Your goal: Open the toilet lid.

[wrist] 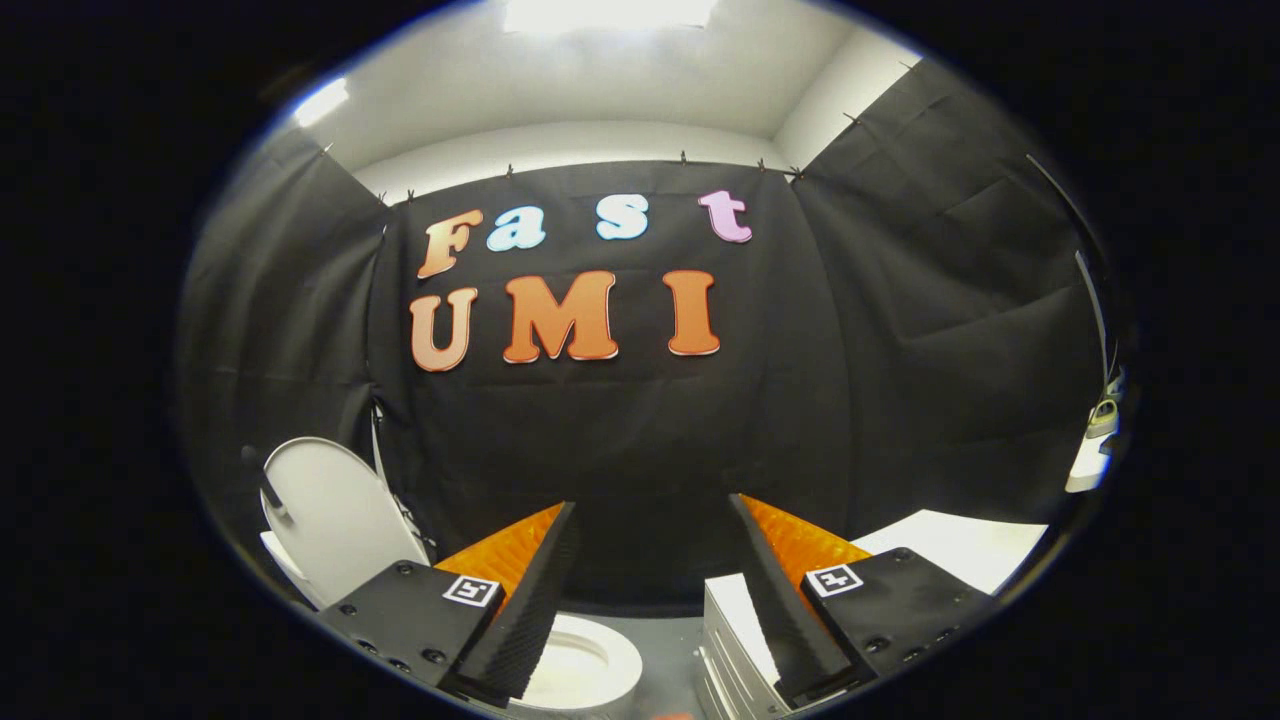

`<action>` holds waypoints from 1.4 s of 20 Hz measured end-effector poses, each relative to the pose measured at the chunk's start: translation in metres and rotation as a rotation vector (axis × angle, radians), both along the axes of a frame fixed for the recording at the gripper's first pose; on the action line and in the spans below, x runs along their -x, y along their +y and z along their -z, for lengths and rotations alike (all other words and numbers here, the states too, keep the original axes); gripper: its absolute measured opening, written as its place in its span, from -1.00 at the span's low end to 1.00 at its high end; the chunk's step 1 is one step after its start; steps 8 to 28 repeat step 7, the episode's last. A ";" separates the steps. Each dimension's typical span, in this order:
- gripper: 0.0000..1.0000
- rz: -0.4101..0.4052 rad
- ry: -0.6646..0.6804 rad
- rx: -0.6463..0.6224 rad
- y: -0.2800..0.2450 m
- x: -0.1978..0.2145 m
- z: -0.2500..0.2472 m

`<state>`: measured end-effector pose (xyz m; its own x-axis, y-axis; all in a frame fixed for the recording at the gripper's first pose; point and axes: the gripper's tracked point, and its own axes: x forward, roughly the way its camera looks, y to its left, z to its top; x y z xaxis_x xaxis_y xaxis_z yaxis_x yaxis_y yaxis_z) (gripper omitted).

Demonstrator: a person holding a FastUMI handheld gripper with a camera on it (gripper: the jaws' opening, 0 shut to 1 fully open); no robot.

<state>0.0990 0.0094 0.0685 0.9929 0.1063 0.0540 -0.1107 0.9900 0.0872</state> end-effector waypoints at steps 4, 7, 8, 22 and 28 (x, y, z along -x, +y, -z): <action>0.91 0.032 0.025 -0.041 -0.020 0.001 0.000; 0.91 0.025 0.028 -0.045 -0.018 0.001 0.003; 0.91 0.025 0.028 -0.045 -0.018 0.001 0.003; 0.91 0.025 0.028 -0.045 -0.018 0.001 0.003; 0.91 0.025 0.028 -0.045 -0.018 0.001 0.003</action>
